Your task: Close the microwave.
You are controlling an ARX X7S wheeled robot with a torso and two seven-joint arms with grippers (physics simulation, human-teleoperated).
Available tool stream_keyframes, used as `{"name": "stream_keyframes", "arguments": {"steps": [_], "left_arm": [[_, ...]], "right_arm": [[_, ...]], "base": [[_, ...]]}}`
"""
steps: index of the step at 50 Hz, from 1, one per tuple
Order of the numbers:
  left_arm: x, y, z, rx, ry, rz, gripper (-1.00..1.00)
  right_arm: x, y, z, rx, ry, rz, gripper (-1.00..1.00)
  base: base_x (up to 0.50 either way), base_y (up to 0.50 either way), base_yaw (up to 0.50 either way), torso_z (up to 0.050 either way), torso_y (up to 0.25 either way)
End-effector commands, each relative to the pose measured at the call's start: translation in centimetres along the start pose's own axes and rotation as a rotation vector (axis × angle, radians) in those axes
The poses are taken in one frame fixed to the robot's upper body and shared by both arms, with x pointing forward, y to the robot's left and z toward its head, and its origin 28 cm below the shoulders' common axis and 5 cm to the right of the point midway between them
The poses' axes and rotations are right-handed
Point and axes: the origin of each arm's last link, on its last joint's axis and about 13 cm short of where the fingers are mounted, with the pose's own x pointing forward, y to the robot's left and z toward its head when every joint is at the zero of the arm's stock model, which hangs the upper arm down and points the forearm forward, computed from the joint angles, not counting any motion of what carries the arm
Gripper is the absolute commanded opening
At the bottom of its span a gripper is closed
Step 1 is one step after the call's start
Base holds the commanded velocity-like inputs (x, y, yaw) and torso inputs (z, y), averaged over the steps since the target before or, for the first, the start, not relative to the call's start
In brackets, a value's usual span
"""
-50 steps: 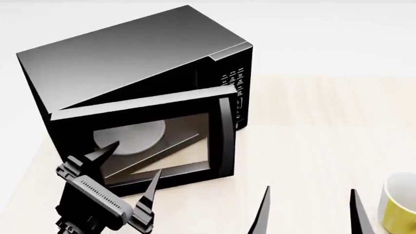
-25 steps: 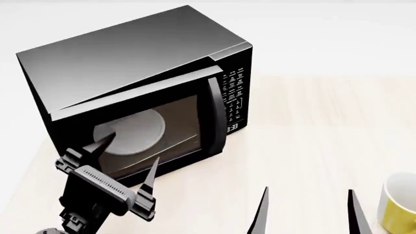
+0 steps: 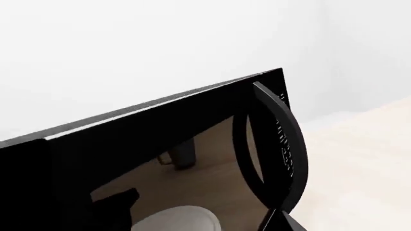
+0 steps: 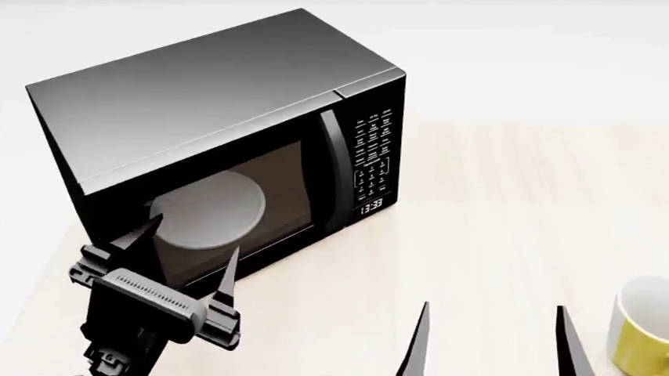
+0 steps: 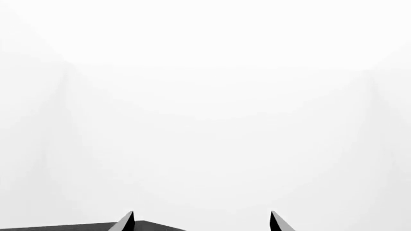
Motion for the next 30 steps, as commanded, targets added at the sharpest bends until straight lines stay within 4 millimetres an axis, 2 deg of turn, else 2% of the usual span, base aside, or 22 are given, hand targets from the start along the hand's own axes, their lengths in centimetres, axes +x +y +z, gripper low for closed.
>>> {"name": "stream_keyframes", "arguments": {"steps": [1, 4, 7, 19, 25, 30], "left_arm": [[-6.5, -1.6, 0.5, -0.064, 0.131, -0.019, 1.00], [-9.5, -2.9, 0.6, -0.075, 0.171, -0.089, 1.00], [-10.8, -3.5, 0.8, -0.076, 0.188, -0.105, 1.00], [-12.6, -2.9, 2.1, -0.057, 0.151, -0.062, 1.00], [-13.2, -1.7, 2.6, -0.036, 0.112, 0.030, 1.00], [-13.0, 0.1, 2.5, -0.071, 0.089, 0.183, 1.00]], "right_arm": [[-0.1, 0.1, 0.0, -0.007, -0.002, 0.007, 1.00], [-0.1, 0.1, 0.0, -0.007, 0.000, 0.011, 1.00], [-0.1, 0.1, 0.0, -0.007, 0.001, 0.011, 1.00], [-0.1, 0.2, -0.1, -0.010, 0.001, 0.014, 1.00], [-0.2, 0.2, -0.3, -0.014, 0.004, 0.014, 1.00], [-0.2, 0.2, -0.4, -0.017, 0.011, 0.009, 1.00]], "base": [[0.00, 0.00, 0.00, 0.000, 0.000], [0.00, 0.00, 0.00, 0.000, 0.000], [0.00, 0.00, 0.00, 0.000, 0.000], [0.00, 0.00, 0.00, 0.000, 0.000], [0.00, 0.00, 0.00, 0.000, 0.000], [0.00, 0.00, 0.00, 0.000, 0.000]]}}
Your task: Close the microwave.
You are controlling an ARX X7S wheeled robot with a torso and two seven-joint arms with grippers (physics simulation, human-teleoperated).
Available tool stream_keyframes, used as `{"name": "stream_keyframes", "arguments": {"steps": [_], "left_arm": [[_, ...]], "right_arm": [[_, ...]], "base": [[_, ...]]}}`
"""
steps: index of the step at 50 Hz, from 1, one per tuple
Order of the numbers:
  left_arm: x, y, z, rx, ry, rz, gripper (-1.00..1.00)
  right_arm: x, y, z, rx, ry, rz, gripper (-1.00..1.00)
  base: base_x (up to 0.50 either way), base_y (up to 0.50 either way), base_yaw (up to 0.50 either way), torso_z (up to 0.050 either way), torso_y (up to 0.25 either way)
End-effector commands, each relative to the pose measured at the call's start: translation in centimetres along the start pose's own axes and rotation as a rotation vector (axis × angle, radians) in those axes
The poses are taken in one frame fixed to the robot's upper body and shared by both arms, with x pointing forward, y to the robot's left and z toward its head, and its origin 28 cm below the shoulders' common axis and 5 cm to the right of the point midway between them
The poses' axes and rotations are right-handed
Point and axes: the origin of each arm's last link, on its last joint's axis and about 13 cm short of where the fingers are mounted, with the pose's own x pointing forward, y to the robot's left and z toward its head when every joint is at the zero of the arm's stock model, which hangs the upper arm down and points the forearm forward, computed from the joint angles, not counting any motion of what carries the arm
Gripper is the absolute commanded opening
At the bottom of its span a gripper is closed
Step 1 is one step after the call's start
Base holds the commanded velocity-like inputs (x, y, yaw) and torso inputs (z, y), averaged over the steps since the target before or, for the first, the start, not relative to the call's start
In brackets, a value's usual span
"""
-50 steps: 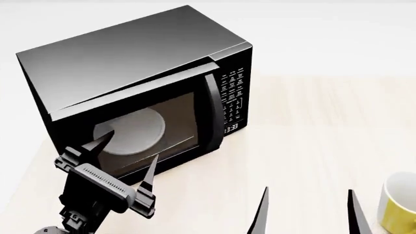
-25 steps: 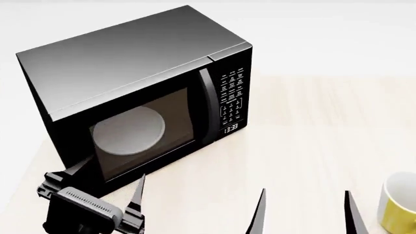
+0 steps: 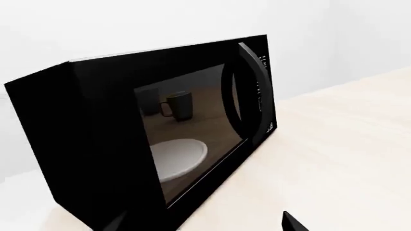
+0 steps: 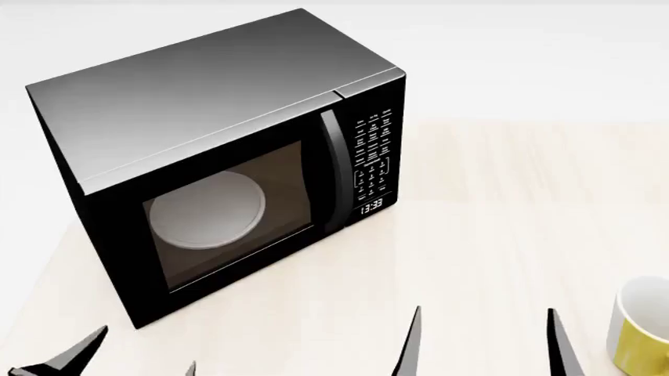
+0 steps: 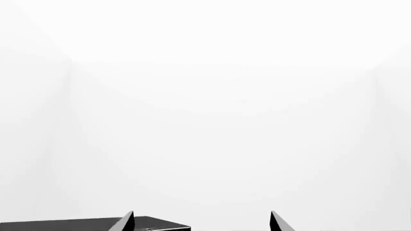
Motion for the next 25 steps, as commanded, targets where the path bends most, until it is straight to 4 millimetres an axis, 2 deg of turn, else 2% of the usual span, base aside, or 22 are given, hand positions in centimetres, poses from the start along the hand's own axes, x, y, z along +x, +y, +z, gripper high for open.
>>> {"name": "stream_keyframes", "arguments": {"steps": [1, 8, 14, 19, 23, 25], "left_arm": [[-1.2, 2.1, 0.8, -0.021, -0.051, 0.176, 1.00], [-1.7, 4.7, 0.9, -0.032, -0.094, 0.398, 1.00], [-2.1, 6.8, 1.5, -0.026, -0.132, 0.559, 1.00], [-2.5, 9.0, 3.4, -0.006, -0.191, 0.692, 1.00], [-3.0, 10.9, 6.3, 0.009, -0.290, 0.826, 1.00], [-3.3, 11.5, 7.4, 0.009, -0.330, 0.884, 1.00]], "right_arm": [[0.1, -0.1, -0.2, -0.012, 0.003, -0.004, 1.00], [0.3, -0.7, -0.7, -0.008, 0.053, -0.051, 1.00], [1.1, -2.1, -1.6, -0.016, 0.116, -0.156, 1.00], [2.9, -4.4, -1.3, -0.050, 0.114, -0.311, 1.00], [4.9, -6.9, 0.4, -0.095, 0.029, -0.443, 1.00], [5.3, -7.6, 0.9, -0.108, 0.002, -0.481, 1.00]], "base": [[0.00, 0.00, 0.00, 0.000, 0.000], [0.00, 0.00, 0.00, 0.000, 0.000], [0.00, 0.00, 0.00, 0.000, 0.000], [0.00, 0.00, 0.00, 0.000, 0.000], [0.00, 0.00, 0.00, 0.000, 0.000], [0.00, 0.00, 0.00, 0.000, 0.000]]}}
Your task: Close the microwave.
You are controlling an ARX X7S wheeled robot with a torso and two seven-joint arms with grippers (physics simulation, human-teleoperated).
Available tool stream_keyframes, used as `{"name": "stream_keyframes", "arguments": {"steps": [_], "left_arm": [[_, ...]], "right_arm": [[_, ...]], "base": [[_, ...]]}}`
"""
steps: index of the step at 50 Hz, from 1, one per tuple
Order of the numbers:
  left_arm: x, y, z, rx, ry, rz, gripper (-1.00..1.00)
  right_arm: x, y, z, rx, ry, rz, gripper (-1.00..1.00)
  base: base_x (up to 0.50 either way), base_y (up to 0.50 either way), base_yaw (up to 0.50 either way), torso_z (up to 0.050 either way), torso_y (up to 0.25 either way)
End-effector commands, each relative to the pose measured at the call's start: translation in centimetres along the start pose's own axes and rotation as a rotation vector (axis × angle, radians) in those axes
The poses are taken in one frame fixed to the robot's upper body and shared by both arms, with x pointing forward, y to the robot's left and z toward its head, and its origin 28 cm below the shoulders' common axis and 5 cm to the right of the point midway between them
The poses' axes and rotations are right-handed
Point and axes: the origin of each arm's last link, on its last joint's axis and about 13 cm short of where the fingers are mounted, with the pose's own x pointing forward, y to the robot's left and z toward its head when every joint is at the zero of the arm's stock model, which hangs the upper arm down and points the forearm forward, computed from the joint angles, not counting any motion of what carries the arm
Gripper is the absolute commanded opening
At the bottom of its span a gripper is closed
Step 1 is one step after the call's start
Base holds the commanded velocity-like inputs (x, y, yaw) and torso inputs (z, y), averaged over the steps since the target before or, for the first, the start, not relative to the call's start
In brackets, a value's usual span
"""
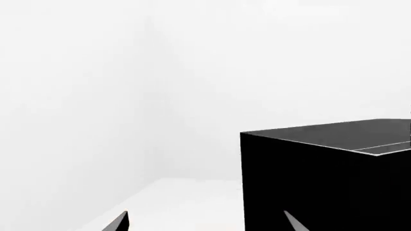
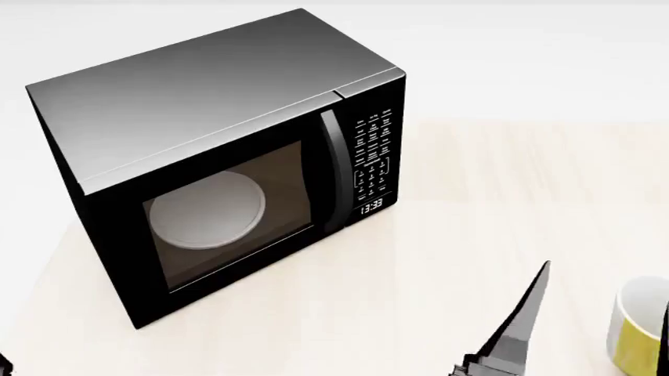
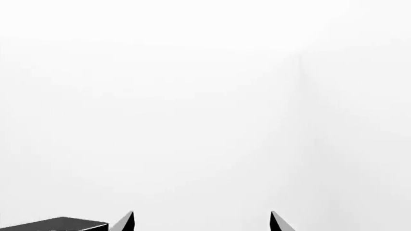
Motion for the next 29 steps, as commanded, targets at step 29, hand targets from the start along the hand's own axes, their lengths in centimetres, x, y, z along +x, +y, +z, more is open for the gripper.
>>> {"name": "stream_keyframes", "arguments": {"steps": [29], "left_arm": [[3.2, 3.8, 8.6, 0.018, -0.278, 0.434, 1.00]], "right_arm": [[6.0, -5.1, 6.1, -0.146, -0.290, -0.382, 1.00]], "base": [[0.00, 0.00, 0.00, 0.000, 0.000]]}}
